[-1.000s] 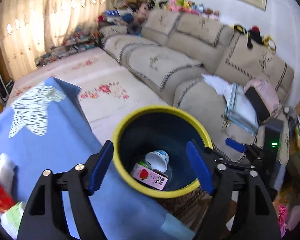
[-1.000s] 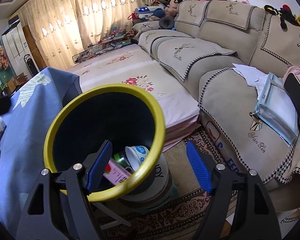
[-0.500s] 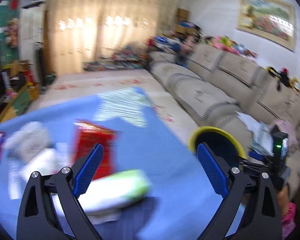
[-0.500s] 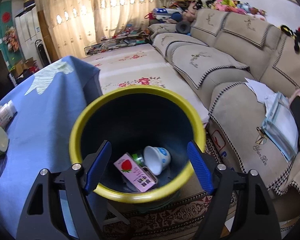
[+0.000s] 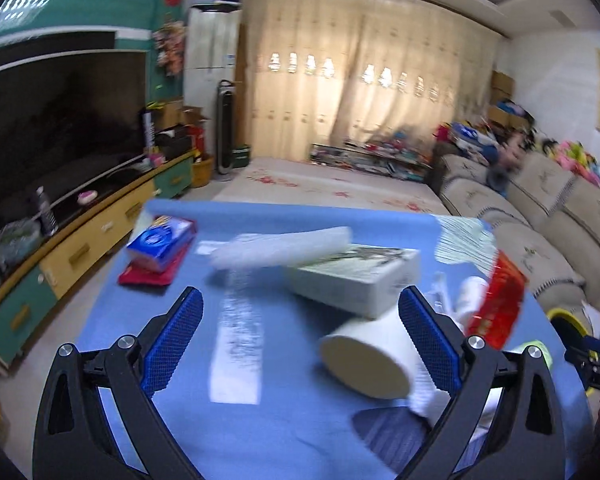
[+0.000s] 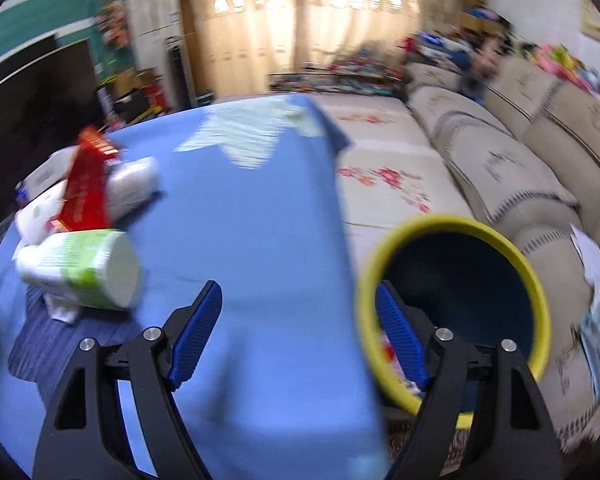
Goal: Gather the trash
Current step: 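Move the left tool toward the white foam strip while the right tool approaches the white bottle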
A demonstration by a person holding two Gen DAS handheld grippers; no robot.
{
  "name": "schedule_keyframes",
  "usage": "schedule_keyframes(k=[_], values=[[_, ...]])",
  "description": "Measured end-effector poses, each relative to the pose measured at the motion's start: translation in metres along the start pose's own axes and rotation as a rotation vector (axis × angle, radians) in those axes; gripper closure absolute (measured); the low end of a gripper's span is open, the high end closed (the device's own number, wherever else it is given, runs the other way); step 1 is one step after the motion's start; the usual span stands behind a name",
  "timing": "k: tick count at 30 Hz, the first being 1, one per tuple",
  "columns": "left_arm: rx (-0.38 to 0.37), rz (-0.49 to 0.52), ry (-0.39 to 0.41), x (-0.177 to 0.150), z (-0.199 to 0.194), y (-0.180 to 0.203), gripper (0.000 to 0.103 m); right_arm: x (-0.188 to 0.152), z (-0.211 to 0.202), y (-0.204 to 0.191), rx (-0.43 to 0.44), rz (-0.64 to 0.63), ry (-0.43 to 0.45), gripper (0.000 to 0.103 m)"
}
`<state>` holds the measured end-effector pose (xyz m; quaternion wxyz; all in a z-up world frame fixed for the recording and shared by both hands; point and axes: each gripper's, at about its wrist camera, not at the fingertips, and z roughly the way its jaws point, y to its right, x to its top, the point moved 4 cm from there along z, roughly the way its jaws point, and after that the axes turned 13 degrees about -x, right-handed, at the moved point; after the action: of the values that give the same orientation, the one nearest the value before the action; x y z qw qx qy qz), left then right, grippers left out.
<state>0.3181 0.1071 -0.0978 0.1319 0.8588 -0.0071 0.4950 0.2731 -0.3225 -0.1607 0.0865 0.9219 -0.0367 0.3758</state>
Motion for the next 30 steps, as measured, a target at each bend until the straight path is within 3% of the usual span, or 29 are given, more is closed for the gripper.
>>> schedule_keyframes(k=[7,13,20,28,30], values=[[0.043,-0.055,0.051,0.0,-0.008,-0.025,0.006,0.021,0.017,-0.041,-0.003,-0.055,-0.006,0.028],[0.121,-0.063,0.106,0.007,-0.022,-0.027,0.006,0.007,0.008,-0.046,0.044,-0.07,-0.038,0.028],[0.166,-0.089,0.108,0.008,-0.031,-0.033,0.006,-0.017,-0.027,-0.068,0.155,-0.127,-0.044,0.025],[0.194,-0.07,0.107,0.007,-0.029,-0.032,0.006,-0.045,-0.055,-0.11,0.343,-0.22,-0.139,0.024],[0.193,-0.064,0.113,0.006,-0.03,-0.03,0.006,-0.045,-0.06,-0.112,0.337,-0.243,-0.13,0.024]])
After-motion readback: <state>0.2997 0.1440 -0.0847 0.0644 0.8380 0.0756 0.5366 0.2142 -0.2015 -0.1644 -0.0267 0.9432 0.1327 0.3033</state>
